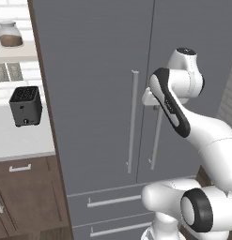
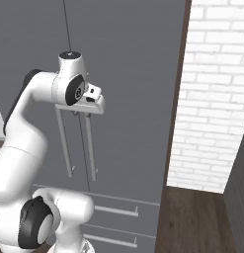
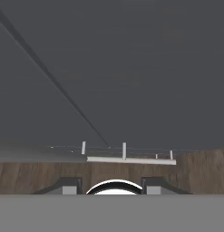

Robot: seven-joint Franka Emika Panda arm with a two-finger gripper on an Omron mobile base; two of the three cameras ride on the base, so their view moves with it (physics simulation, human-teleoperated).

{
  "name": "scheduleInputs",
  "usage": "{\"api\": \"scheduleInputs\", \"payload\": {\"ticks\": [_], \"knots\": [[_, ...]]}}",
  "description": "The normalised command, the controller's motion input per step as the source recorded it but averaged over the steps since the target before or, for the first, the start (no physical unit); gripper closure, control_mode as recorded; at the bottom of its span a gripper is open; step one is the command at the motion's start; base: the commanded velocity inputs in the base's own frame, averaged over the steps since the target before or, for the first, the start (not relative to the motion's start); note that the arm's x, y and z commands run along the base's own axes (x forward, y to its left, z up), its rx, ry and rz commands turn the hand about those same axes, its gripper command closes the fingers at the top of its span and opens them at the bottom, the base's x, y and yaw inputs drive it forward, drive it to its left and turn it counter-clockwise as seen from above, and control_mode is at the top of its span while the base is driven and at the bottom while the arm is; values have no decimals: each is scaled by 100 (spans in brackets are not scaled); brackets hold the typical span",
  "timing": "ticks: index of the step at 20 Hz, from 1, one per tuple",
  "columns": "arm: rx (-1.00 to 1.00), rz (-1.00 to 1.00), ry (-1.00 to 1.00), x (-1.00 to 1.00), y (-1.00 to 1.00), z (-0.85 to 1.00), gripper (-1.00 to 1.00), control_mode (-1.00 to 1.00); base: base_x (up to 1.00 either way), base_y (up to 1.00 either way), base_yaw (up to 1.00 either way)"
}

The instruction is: Take the strawberry from the fridge and place it on top of the pancake, located on the dining counter.

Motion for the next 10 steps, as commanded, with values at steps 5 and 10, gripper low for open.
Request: {"api": "scheduleInputs", "payload": {"ticks": [5,10], "knots": [[0,0,0,0,0,0,-100,100,0,0,0],[0,0,0,0,0,0,-100,100,0,18,0]]}}
